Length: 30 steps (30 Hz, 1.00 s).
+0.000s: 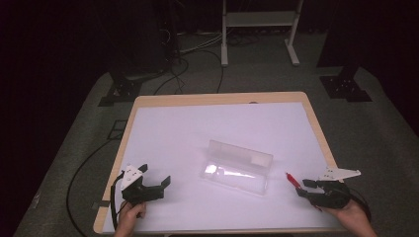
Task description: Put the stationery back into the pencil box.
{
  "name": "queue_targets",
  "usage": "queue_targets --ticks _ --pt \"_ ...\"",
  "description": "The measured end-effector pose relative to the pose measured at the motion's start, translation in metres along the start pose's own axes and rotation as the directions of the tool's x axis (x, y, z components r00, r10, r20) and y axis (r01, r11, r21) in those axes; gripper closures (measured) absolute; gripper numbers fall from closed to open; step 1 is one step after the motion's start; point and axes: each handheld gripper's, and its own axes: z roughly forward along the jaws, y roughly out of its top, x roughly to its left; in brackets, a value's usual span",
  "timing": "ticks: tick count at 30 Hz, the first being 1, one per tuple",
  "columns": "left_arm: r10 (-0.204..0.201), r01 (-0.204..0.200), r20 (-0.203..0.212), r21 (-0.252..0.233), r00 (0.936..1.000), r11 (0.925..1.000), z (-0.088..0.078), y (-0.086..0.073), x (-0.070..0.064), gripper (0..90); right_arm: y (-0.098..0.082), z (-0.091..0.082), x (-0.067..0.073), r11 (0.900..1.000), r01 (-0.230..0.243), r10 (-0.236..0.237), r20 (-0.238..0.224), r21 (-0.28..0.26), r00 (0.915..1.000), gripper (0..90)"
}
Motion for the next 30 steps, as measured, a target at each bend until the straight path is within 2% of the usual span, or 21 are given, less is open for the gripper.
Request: queue_targets --ticks 11,24,30 --pt "0.001 -0.001 -0.001 -0.003 1.0000 1.0000 -0.0003 -0.0001 -0.0001 0.0 -0.0052 0.0013 -0.0006 1.000 -0.009 0.009 0.039 0.010 0.9992 64.9" --pt "0.002 -0.002 0.000 -0.004 1.0000 1.0000 -0.0002 -0.0002 0.0000 0.0 -0.0075 0.0062 0.0011 1.000 -0.001 -0.001 0.052 0.022 0.9986 69.1" --pt "0.003 -0.003 0.000 -0.005 1.0000 1.0000 -0.0002 -0.0003 -0.0002 0.0 -0.0079 0.0062 0.0023 1.000 0.009 -0.010 0.067 0.021 0.9977 74.1"
